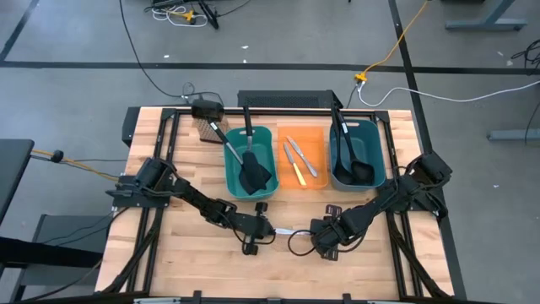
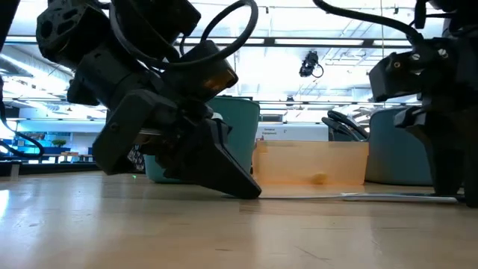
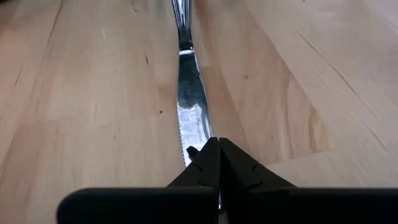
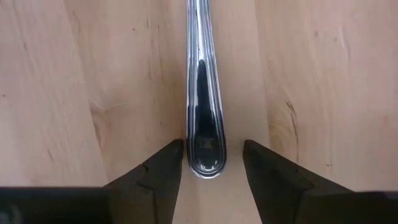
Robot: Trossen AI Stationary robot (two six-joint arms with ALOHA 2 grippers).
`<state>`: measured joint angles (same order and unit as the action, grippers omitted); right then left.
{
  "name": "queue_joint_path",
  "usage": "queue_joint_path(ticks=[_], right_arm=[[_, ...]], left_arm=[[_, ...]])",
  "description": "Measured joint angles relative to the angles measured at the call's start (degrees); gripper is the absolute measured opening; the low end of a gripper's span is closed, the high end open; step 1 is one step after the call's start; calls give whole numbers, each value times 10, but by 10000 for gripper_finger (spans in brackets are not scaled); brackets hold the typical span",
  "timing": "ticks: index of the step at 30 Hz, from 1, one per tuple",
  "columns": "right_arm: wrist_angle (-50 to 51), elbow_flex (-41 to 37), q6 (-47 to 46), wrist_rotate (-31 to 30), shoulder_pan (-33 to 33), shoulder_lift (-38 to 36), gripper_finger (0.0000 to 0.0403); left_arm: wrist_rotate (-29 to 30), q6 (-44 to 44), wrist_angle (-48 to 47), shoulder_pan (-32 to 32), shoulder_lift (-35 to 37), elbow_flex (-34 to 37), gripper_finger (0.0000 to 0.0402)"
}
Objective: Pick & Place Kitchen Items
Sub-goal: Put the silver table knife into the orange bin
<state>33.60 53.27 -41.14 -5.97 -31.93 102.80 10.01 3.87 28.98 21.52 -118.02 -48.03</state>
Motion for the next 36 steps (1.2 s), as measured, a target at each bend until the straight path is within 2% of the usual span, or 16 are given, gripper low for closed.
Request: queue_joint_path(ticks=[6, 15, 31, 36], right_arm=[[-8, -2, 50, 21, 19, 0, 167], [-14, -3, 93, 46, 41, 0, 84], [10, 8, 80, 36, 39, 3, 83], [18, 8, 71, 14, 26, 3, 83]], left_arm=[[-1, -5, 0, -4, 0, 0, 2], [-5, -13, 1, -5, 0, 0, 2], [5, -32, 13, 0, 3, 2, 8], [37, -53, -7, 11, 21, 5, 9]])
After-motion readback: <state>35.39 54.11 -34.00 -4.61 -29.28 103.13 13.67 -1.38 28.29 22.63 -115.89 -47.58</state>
